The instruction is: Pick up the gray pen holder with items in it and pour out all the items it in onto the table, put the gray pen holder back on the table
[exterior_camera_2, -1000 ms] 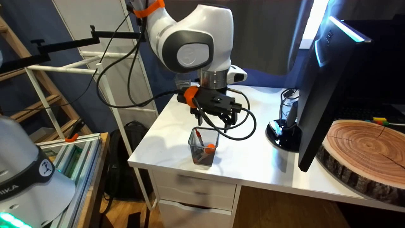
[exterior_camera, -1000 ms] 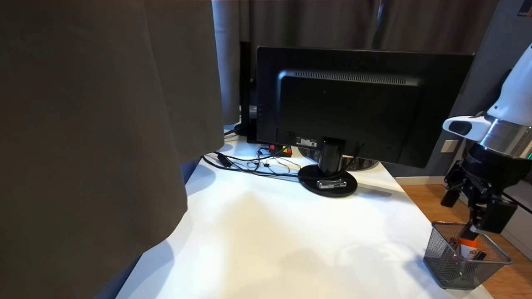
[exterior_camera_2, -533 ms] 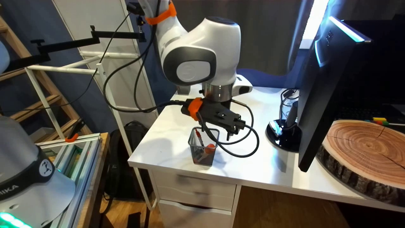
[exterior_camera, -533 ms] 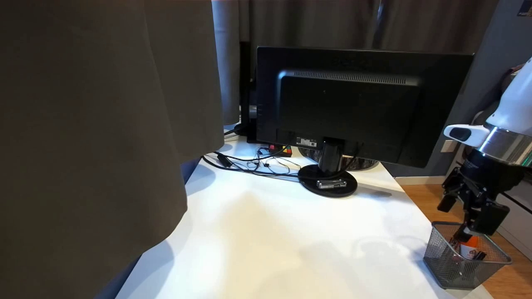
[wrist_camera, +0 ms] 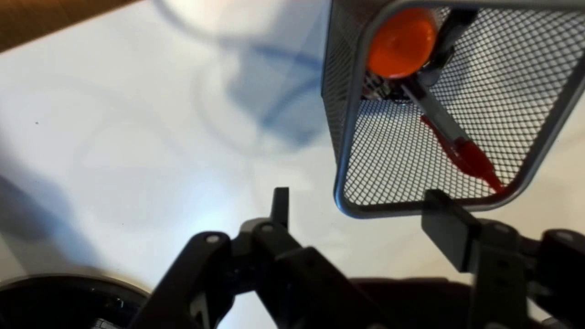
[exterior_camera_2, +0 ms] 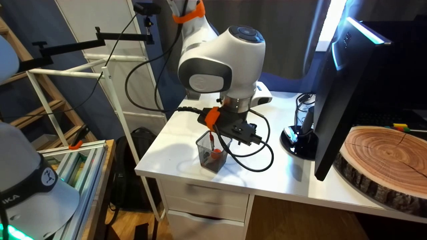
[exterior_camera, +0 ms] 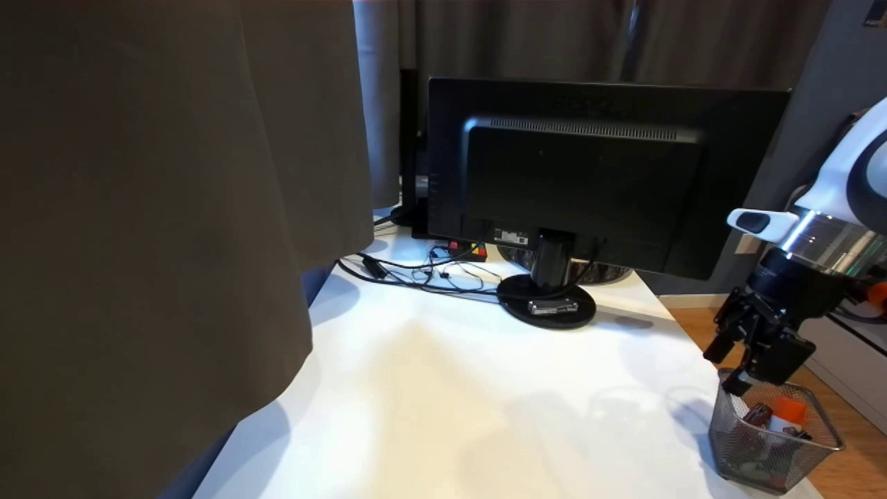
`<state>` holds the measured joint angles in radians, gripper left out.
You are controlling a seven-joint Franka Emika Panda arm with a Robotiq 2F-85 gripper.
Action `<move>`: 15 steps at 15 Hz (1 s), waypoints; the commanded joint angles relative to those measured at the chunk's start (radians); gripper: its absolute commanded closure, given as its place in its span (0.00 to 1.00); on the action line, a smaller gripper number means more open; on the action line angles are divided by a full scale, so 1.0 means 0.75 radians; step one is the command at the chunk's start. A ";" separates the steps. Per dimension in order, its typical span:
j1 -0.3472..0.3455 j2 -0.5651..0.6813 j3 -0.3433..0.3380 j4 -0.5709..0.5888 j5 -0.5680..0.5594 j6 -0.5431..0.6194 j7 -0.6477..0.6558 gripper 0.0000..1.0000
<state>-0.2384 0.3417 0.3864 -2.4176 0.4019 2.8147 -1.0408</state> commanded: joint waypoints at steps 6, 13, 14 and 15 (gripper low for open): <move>-0.034 -0.017 -0.079 0.032 0.069 -0.347 -0.227 0.12; 0.104 -0.028 -0.232 0.014 -0.004 -0.278 0.002 0.67; 0.112 -0.029 -0.233 0.014 0.006 -0.268 0.017 0.73; 0.120 -0.032 -0.227 0.015 0.021 -0.254 0.036 0.81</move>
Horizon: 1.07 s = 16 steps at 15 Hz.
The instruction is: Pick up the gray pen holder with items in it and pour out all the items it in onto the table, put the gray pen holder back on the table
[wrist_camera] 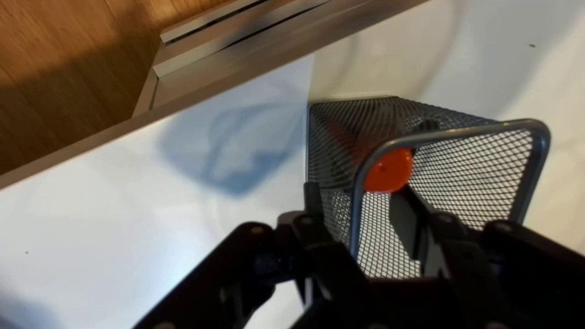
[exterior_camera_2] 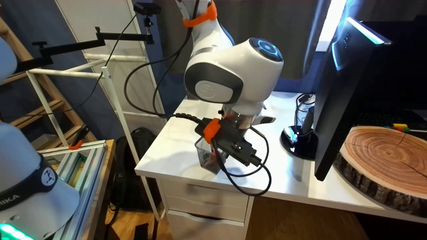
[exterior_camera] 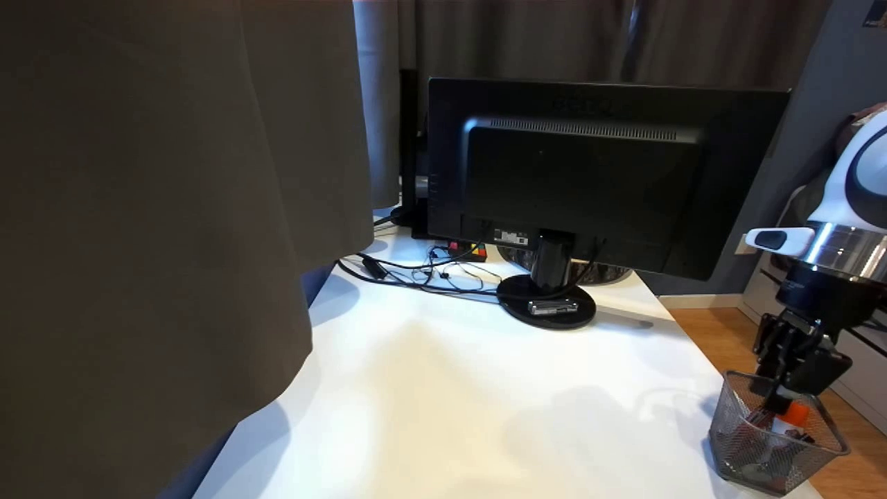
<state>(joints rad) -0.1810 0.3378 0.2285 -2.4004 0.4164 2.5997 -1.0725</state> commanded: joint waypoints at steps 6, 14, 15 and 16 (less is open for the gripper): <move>0.100 -0.036 -0.033 -0.008 -0.074 0.043 0.223 1.00; 0.198 -0.282 -0.090 -0.057 -0.263 0.213 0.566 0.98; 0.268 -0.317 -0.156 -0.043 -0.424 0.197 0.683 0.98; 0.388 -0.354 -0.263 -0.040 -0.526 0.182 0.757 0.98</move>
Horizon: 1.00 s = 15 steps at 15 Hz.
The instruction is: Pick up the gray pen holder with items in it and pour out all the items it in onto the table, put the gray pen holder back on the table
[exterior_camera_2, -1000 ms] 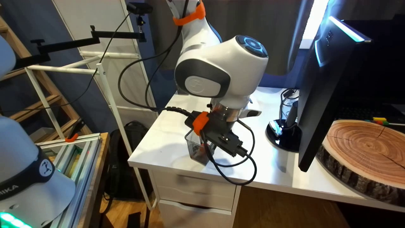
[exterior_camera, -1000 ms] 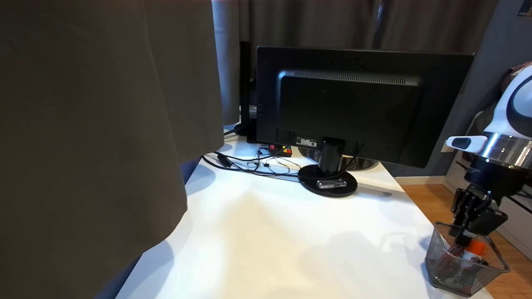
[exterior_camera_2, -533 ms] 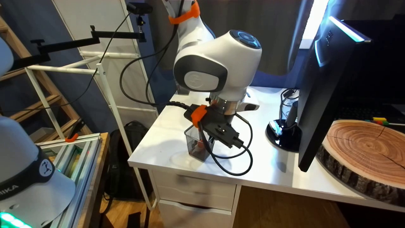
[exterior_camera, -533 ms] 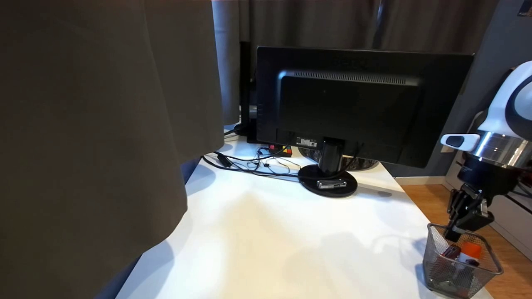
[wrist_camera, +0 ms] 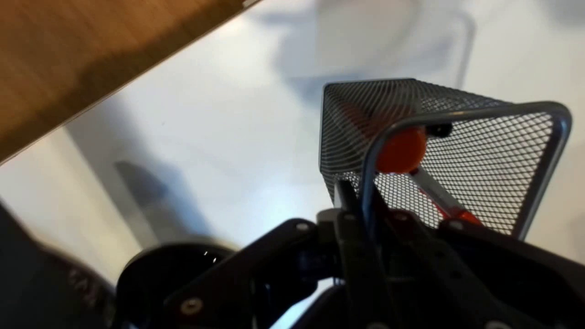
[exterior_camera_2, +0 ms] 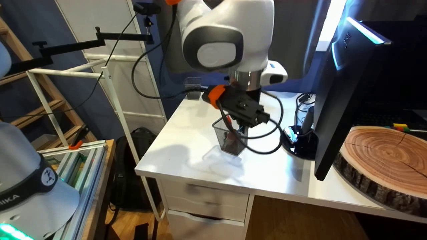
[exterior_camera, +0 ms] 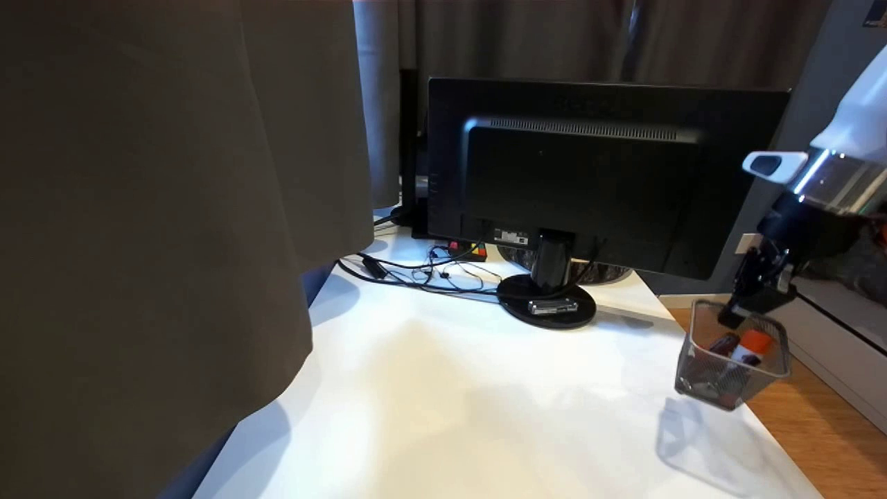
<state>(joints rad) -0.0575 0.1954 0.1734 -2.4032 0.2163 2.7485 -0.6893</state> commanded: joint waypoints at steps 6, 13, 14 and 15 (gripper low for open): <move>0.216 -0.162 -0.163 -0.016 -0.501 -0.013 0.404 0.98; 0.627 -0.006 -0.375 0.295 -1.122 0.108 1.049 0.98; 0.669 0.026 -0.385 0.352 -1.214 0.114 1.132 0.98; 0.703 0.056 -0.390 0.400 -1.261 0.096 1.166 0.98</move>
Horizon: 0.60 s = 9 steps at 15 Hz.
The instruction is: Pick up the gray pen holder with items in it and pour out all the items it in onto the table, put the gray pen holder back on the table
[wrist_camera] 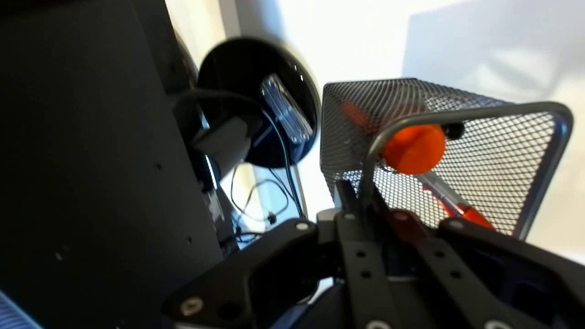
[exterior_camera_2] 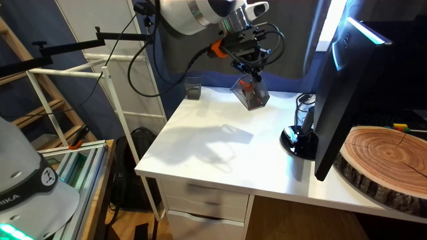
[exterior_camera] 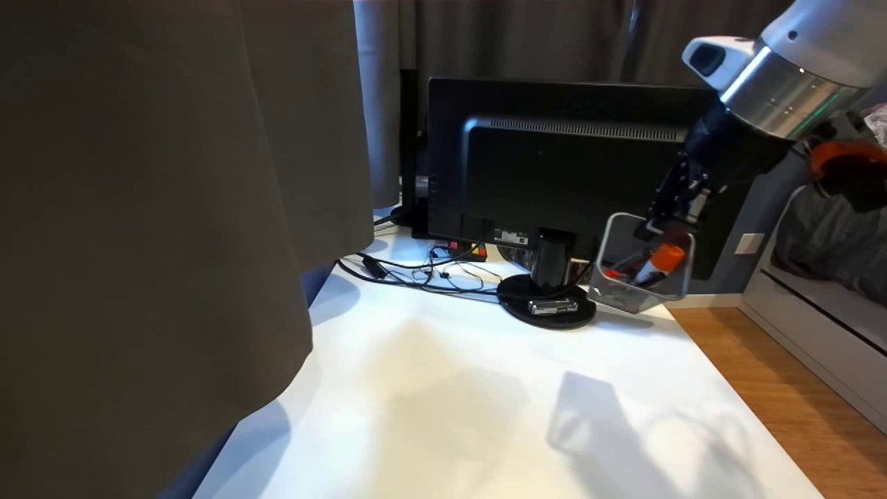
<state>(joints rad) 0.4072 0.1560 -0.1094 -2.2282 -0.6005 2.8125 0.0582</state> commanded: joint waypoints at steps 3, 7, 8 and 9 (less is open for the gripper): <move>0.089 0.083 0.002 0.117 -0.110 0.003 0.132 0.94; 0.126 0.143 -0.028 0.204 -0.184 -0.061 0.186 0.98; 0.158 0.202 -0.030 0.288 -0.215 -0.091 0.228 0.98; 0.178 0.247 -0.015 0.350 -0.213 -0.106 0.236 0.98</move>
<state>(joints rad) 0.4836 0.2523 -0.1184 -2.1054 -0.7079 2.7888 0.1674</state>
